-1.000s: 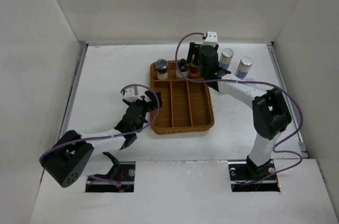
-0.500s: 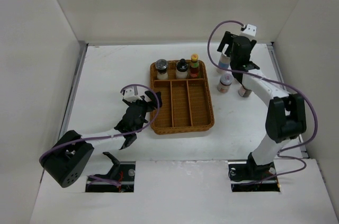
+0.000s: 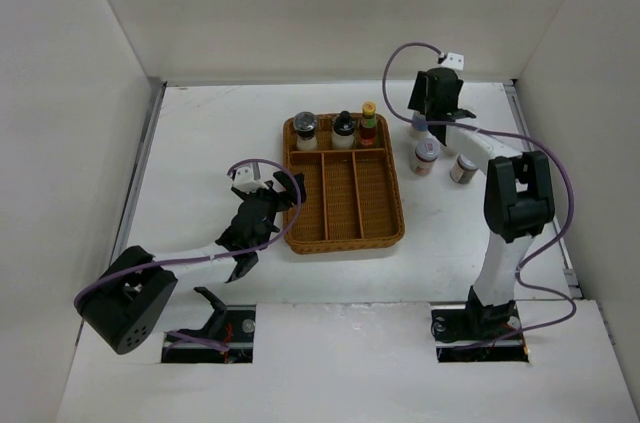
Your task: Organize the condiment bottles
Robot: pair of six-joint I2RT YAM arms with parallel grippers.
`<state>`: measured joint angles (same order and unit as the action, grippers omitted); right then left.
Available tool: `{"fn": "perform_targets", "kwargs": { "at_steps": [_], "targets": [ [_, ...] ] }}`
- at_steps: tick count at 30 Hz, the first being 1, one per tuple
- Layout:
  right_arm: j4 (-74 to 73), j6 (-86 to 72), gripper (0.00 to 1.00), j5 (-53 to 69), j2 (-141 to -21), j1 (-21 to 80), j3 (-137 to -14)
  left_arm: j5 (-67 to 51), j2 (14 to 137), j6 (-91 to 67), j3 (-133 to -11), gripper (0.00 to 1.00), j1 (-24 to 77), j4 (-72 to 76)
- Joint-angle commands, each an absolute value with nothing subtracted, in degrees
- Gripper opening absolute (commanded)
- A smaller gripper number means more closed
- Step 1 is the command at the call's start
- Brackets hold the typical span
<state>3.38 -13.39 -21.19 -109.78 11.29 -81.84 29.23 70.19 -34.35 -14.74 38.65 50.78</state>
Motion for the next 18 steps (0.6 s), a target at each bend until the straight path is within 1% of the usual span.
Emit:
{"fn": "perform_targets", "kwargs": {
  "at_steps": [1,3,4,6,11,15,18],
  "targets": [
    [4.66,-13.01,0.68,-20.57,-111.00,10.59,-86.21,28.39,69.70,-34.89,-15.38,0.92,38.54,53.61],
    [5.27,-13.53,0.51,-21.27,-109.70,10.76,-85.35,28.39,69.43,-34.80,-15.29,0.92,38.36,53.61],
    [6.49,-13.80,0.45,-21.79,-108.30,10.85,-84.47,28.39,69.43,-34.80,-15.21,0.92,38.10,53.61],
    [12.10,-14.15,0.41,-23.81,-103.12,10.85,-80.70,28.39,68.91,-34.80,-14.94,0.92,37.66,53.53],
    [25.47,-12.57,0.41,-27.15,-87.04,12.52,-70.59,29.18,67.50,-34.89,-13.98,0.92,36.78,53.79],
    [28.74,-10.29,0.42,-29.00,-74.74,16.20,-65.40,31.19,65.48,-35.07,-12.22,0.92,35.47,55.02],
    [28.04,-10.02,0.43,-27.60,-67.70,20.85,-63.20,33.57,63.38,-35.68,-10.90,0.92,34.06,54.50]
  ]
}}
